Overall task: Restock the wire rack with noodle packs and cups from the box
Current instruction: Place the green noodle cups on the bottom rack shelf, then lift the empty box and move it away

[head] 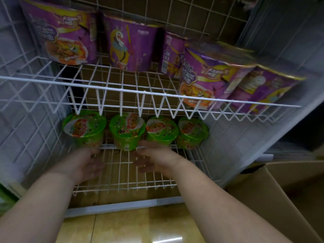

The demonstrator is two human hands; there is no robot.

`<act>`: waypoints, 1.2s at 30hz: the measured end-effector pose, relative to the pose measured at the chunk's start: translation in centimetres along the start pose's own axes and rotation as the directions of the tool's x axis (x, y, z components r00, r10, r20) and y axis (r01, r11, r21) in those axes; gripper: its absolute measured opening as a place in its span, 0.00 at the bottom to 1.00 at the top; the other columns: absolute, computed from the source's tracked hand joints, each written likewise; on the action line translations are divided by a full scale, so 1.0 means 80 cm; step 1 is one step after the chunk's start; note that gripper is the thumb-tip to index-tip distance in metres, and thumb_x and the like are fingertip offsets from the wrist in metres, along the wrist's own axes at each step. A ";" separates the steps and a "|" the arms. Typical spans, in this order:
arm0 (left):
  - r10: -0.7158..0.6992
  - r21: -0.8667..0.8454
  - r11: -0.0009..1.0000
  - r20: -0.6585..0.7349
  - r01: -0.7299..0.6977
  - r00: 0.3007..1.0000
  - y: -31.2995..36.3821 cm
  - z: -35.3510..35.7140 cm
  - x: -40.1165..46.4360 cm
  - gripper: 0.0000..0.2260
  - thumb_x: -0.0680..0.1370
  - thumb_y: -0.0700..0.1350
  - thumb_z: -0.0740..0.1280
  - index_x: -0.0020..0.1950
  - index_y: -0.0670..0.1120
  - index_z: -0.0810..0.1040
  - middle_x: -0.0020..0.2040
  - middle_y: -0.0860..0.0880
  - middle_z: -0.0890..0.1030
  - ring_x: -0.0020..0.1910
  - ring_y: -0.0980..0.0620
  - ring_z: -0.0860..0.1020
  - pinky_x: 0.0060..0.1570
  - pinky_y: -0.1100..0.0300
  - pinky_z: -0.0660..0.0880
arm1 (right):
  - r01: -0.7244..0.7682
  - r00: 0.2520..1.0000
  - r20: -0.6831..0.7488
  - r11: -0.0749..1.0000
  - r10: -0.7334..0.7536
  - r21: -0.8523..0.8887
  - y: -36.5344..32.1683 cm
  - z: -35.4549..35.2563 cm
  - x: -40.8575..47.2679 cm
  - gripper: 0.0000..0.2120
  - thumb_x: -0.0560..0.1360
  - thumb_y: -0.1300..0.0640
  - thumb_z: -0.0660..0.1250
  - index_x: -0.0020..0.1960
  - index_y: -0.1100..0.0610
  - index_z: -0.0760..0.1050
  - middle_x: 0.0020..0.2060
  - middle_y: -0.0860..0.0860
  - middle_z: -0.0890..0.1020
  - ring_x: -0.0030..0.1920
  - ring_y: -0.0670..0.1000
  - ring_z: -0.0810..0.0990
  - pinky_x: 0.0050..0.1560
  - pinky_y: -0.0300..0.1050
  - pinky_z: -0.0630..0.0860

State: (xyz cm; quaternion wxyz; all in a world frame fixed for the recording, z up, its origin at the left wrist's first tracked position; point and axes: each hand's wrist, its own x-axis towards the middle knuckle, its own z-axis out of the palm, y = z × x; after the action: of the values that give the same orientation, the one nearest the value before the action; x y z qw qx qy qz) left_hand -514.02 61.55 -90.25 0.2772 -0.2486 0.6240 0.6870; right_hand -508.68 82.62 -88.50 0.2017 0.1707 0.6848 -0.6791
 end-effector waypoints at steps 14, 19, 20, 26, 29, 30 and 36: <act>-0.101 0.427 0.897 0.448 -0.113 0.888 -0.065 0.239 -0.118 0.10 0.80 0.43 0.62 0.57 0.41 0.78 0.45 0.42 0.80 0.44 0.45 0.79 0.39 0.54 0.75 | 0.072 0.983 -0.143 0.963 -0.111 -0.258 -0.001 -0.185 -0.175 0.10 0.82 0.57 0.61 0.63 0.53 0.74 0.53 0.55 0.84 0.44 0.52 0.82 0.42 0.44 0.77; -0.267 0.590 0.792 0.566 -0.158 0.780 -0.110 0.336 -0.179 0.09 0.81 0.51 0.63 0.51 0.46 0.78 0.38 0.47 0.76 0.43 0.45 0.77 0.42 0.52 0.74 | 0.089 0.960 -0.249 0.981 -0.130 -0.170 0.019 -0.286 -0.266 0.09 0.82 0.57 0.63 0.60 0.56 0.75 0.47 0.54 0.85 0.40 0.51 0.82 0.41 0.44 0.77; -0.296 0.613 0.774 0.570 -0.157 0.766 -0.118 0.355 -0.187 0.10 0.80 0.53 0.63 0.49 0.48 0.78 0.36 0.49 0.76 0.43 0.46 0.77 0.43 0.51 0.74 | 0.097 0.952 -0.272 0.982 -0.139 -0.162 0.025 -0.299 -0.279 0.09 0.82 0.57 0.62 0.60 0.57 0.75 0.47 0.54 0.84 0.39 0.51 0.82 0.41 0.44 0.76; -0.308 0.684 0.712 0.510 -0.161 0.803 -0.164 0.451 -0.228 0.31 0.78 0.63 0.63 0.75 0.45 0.67 0.68 0.36 0.72 0.58 0.37 0.76 0.48 0.43 0.76 | 0.121 0.908 -0.373 0.971 -0.193 -0.207 0.056 -0.354 -0.337 0.10 0.82 0.57 0.62 0.61 0.57 0.76 0.48 0.53 0.85 0.40 0.50 0.82 0.42 0.43 0.77; -0.248 0.695 0.701 0.445 -0.158 0.861 -0.177 0.482 -0.248 0.30 0.79 0.59 0.64 0.75 0.44 0.64 0.70 0.36 0.69 0.62 0.34 0.73 0.51 0.37 0.76 | 0.098 0.891 -0.408 0.963 -0.197 -0.253 0.070 -0.378 -0.363 0.10 0.81 0.55 0.62 0.60 0.54 0.77 0.50 0.52 0.86 0.43 0.50 0.84 0.43 0.43 0.80; -0.244 0.712 0.686 0.421 -0.151 0.874 -0.183 0.489 -0.253 0.29 0.79 0.57 0.66 0.75 0.44 0.64 0.70 0.37 0.68 0.64 0.33 0.71 0.49 0.35 0.77 | 0.083 0.884 -0.425 0.960 -0.195 -0.268 0.074 -0.385 -0.371 0.10 0.81 0.55 0.62 0.60 0.53 0.77 0.50 0.51 0.86 0.44 0.50 0.85 0.44 0.43 0.81; -0.211 0.768 0.630 0.309 -0.113 0.927 -0.231 0.520 -0.265 0.27 0.76 0.34 0.67 0.71 0.44 0.58 0.63 0.36 0.67 0.54 0.25 0.74 0.27 0.32 0.77 | -0.022 0.834 -0.538 0.966 -0.124 -0.257 0.096 -0.426 -0.416 0.09 0.82 0.54 0.62 0.59 0.53 0.76 0.50 0.51 0.85 0.48 0.51 0.85 0.48 0.46 0.81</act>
State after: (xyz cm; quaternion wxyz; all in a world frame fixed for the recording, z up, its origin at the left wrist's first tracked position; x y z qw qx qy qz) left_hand -485.77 102.68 -84.89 0.4880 0.0116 0.7866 0.3781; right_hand -477.63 118.17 -78.37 -0.0019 0.3129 0.7989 -0.5137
